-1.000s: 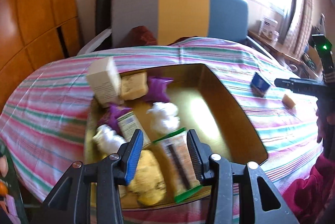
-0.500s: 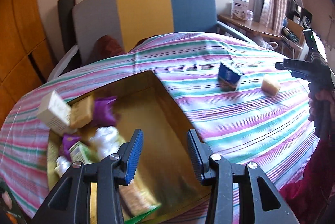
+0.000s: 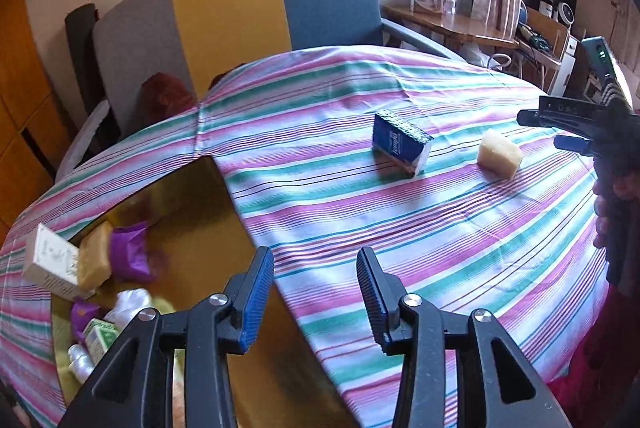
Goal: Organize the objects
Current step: 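Grasp the blue tissue box with the left gripper while the right gripper approaches the sponge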
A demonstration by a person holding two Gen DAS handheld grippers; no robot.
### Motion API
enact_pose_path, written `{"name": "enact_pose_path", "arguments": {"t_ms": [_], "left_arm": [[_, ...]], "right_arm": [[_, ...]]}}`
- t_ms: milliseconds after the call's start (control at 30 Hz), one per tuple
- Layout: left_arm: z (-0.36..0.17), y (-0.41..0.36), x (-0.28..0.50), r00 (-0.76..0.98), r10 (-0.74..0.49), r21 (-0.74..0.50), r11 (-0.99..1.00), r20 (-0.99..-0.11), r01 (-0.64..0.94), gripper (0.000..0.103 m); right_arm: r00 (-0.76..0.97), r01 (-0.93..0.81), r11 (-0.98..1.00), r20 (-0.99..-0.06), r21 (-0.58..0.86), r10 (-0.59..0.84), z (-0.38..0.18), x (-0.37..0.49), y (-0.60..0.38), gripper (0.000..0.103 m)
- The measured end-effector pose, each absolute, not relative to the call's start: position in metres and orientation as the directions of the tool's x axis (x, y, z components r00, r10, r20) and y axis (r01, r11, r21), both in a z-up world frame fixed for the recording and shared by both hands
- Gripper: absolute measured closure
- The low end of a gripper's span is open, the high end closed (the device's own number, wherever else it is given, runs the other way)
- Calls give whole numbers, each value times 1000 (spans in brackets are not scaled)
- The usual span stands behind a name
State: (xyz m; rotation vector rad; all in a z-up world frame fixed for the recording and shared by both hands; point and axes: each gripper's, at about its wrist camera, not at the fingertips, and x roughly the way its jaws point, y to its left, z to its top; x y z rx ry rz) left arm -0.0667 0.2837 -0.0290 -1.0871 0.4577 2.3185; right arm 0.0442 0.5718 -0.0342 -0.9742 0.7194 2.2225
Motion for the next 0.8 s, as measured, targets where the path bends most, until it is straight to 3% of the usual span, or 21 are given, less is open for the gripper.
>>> {"name": "enact_pose_path", "arguments": {"t_ms": [300,367,533,800], "left_arm": [[-38,330,-94,-434,375,-35,-788,-819,-615,56],[-37,342,-101,-412,399,-74,-785,-819,-615,43],[-38,378,-120,-362,453,-161,-776,-815,-609,29],[-67,429,-174,-349,417,-197,-832,-839,-519,28]], "right_arm": [[-571,-727,-612,-769,311,287,-34,56,584,15],[-577,-732,-594,-769,334,277,-35,59,587,14],[-581,-738,-570,-770,361,265,-36,63,591,12],[-599,-724,-566,-766,394,234,-38,63,590,10]]}}
